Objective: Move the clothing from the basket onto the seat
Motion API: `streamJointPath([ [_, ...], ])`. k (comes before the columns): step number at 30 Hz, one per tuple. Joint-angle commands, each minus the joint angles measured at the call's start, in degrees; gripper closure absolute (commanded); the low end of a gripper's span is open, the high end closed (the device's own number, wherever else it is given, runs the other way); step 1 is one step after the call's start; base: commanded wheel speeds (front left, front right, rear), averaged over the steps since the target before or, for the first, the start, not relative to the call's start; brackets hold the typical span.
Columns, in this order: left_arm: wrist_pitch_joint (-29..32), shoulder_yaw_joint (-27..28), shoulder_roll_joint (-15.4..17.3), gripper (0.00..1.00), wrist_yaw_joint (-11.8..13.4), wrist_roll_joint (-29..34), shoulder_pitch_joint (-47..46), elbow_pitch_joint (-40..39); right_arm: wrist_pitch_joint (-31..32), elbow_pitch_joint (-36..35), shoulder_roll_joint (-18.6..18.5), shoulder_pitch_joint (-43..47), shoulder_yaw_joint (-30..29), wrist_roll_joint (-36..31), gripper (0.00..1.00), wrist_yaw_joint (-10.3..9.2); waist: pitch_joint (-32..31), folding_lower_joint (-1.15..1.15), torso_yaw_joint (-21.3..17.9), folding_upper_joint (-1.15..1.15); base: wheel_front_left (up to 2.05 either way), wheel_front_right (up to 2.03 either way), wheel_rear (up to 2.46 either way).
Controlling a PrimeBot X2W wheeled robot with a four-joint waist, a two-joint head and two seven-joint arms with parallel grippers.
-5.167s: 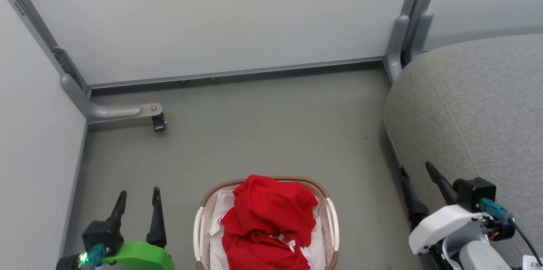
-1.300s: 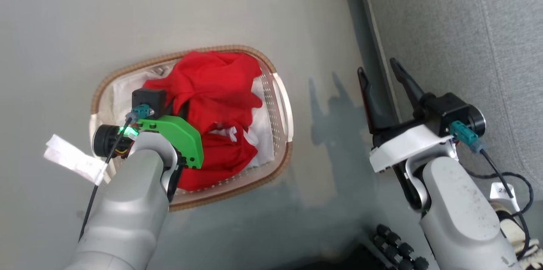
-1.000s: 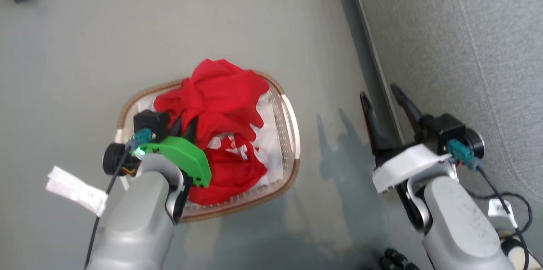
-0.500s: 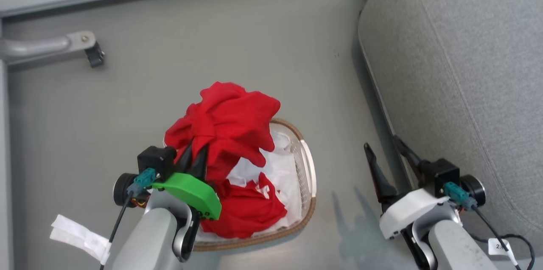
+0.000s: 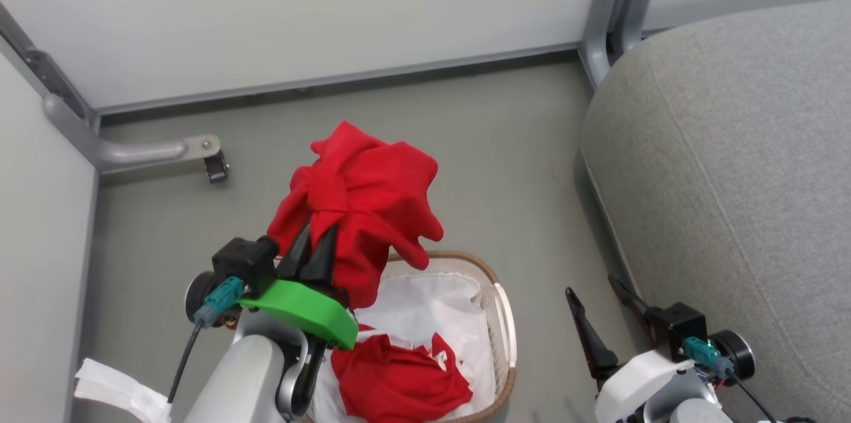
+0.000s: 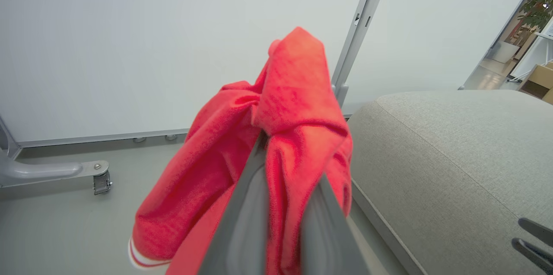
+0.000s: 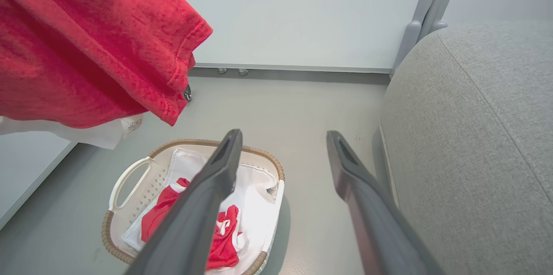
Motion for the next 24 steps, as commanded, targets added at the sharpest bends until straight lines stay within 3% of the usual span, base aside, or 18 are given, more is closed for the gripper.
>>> streamJointPath([
  [1, 0.0, 0.0, -0.1, 1.0, -0.1, -0.4, -0.2, -1.1, -0.3, 0.1, -0.3, 1.0, 0.2, 0.2, 0.0, -0.02, -2.7, 0.0, 1.1, 0.0, 0.0, 0.0, 0.0],
  [24, -0.1, -3.4, -1.0, 1.0, -0.1, -1.7, -5.9, -12.1, -0.3, -1.3, 0.0, 0.0, 2.7, 0.8, 0.0, -0.02, -2.3, 0.0, 1.0, 0.0, 0.0, 0.0, 0.0],
])
